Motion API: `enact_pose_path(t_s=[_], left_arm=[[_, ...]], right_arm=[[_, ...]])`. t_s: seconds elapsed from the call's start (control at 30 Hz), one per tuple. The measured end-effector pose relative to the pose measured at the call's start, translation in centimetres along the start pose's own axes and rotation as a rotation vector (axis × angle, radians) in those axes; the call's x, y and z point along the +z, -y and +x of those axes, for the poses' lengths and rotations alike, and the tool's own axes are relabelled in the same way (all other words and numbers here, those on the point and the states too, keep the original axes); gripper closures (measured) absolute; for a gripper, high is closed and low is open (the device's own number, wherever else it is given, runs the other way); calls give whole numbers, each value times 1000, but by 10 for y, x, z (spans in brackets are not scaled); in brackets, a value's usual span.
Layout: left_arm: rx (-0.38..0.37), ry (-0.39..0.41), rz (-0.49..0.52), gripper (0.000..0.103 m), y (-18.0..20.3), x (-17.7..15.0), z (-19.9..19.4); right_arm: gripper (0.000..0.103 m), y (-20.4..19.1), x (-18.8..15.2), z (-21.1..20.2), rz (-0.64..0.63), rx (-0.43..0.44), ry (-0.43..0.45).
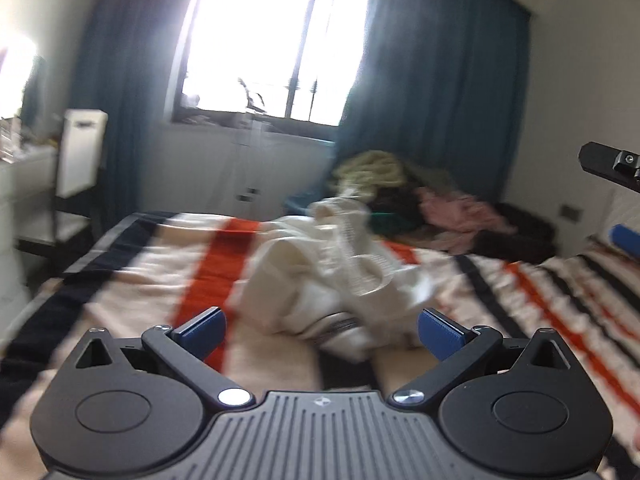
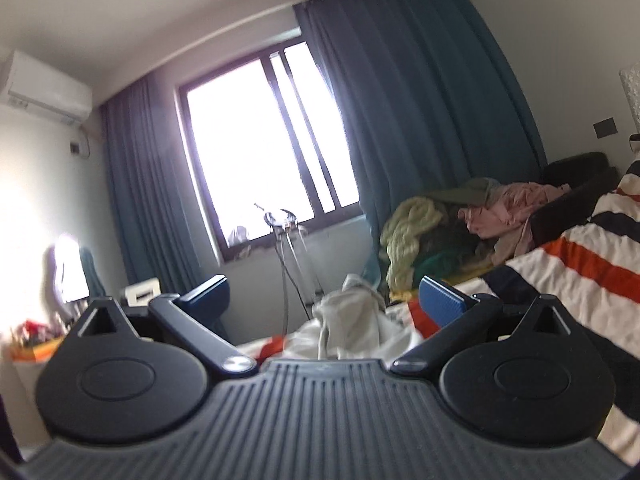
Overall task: Fold clothes
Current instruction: 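Grasp the white drawstring of the sweatpants with the left gripper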
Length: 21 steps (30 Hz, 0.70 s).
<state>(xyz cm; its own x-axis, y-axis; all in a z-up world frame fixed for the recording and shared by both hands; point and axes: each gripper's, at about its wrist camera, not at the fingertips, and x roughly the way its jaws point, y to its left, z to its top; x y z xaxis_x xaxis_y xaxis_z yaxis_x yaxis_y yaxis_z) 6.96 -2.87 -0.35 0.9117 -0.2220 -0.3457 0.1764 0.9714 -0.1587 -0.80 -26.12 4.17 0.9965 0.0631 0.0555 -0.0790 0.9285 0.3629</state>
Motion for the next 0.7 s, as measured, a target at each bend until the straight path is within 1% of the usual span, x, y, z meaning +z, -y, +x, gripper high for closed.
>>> enact_pose_path(t_s=[0.07,0.13,0.3,0.37,0.4,0.47,0.5,0.53,0.57,0.6,0.63,0.67,0.7], left_arm=[[-57,-25,-10,0,6,8,30],[-99,-57,-18,0,11,13,64],[-118,-102,-56,0,19,13,166],[-135,-141,-93,3,20,10,208],[-142,-154,-98,6,21,8,222],[-154,-178,-106,16,23,4,250],[-164,-183,-101,34,25,1,261],[-165,-191,-93,48,27,1,268],[-168,-195,-80,53,30,2,273],[-171,-200,-66,65,33,4,279],[-182,-193,-58,69,36,8,279],[-181,-192,-47,76,38,14,276],[-182,-191,-39,77,40,20,272]], right_arm=[[2,12,1,7,31,-16,10],[2,28,-7,14,59,-48,1],[2,71,-46,41,105,-140,-111],[2,86,-62,54,149,-170,-153],[2,93,-70,60,178,-175,-169],[1,99,-83,74,210,-193,-191],[2,101,-91,79,219,-205,-201],[2,103,-97,83,235,-219,-200],[2,106,-102,84,259,-235,-182],[2,110,-107,86,279,-246,-166],[2,113,-109,88,294,-258,-161],[2,115,-110,91,308,-272,-161],[2,116,-110,91,323,-280,-150]])
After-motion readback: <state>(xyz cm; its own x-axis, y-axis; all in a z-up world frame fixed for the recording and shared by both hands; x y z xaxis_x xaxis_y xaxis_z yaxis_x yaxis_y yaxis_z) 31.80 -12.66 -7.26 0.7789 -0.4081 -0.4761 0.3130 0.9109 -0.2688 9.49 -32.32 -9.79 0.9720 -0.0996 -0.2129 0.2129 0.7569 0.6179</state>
